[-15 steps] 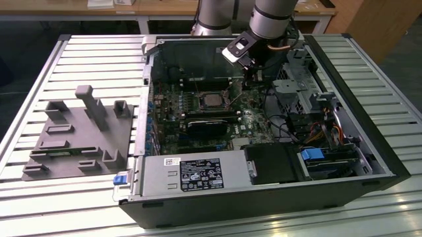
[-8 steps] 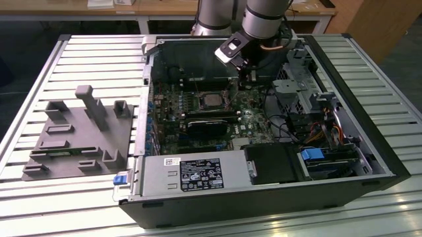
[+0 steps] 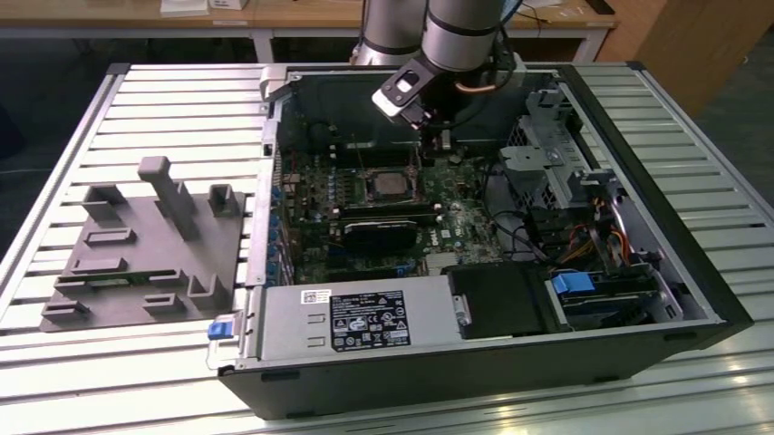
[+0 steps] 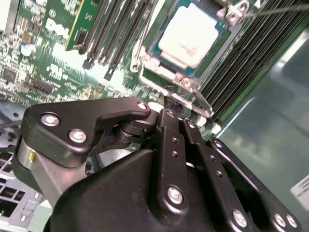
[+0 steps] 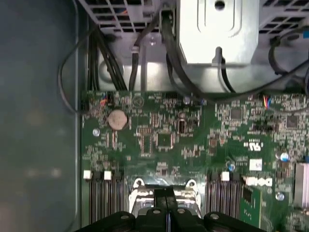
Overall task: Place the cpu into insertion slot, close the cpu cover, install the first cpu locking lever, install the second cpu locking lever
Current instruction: 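Close the cpu cover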
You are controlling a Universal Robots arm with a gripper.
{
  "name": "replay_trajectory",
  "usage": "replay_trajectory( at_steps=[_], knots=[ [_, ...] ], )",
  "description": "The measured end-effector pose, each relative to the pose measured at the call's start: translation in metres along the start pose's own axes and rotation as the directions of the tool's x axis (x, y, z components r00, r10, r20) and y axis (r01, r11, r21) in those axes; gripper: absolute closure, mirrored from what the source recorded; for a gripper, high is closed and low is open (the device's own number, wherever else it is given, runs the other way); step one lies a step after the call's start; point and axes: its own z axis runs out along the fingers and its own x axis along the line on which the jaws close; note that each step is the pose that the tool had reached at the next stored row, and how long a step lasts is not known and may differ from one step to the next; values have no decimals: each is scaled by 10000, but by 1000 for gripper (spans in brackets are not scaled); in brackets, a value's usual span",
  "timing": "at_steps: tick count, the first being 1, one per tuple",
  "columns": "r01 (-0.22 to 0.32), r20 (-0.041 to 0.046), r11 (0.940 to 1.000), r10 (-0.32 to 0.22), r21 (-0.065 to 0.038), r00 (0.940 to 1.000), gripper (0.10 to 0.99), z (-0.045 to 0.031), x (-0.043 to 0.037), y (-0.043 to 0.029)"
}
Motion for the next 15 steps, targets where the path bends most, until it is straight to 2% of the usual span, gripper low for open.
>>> replay_trajectory(
  at_steps=[6,8,12,15],
  knots=[
    [0,0,10000,0,-30,10000,984,3,0,-73],
    [2,0,10000,-2,-86,10000,984,4,0,-95],
    [18,-4,9988,-18,-492,10000,984,12,-1,-192],
    [27,-3,9975,-27,-702,10000,984,19,-2,-300]
  ],
)
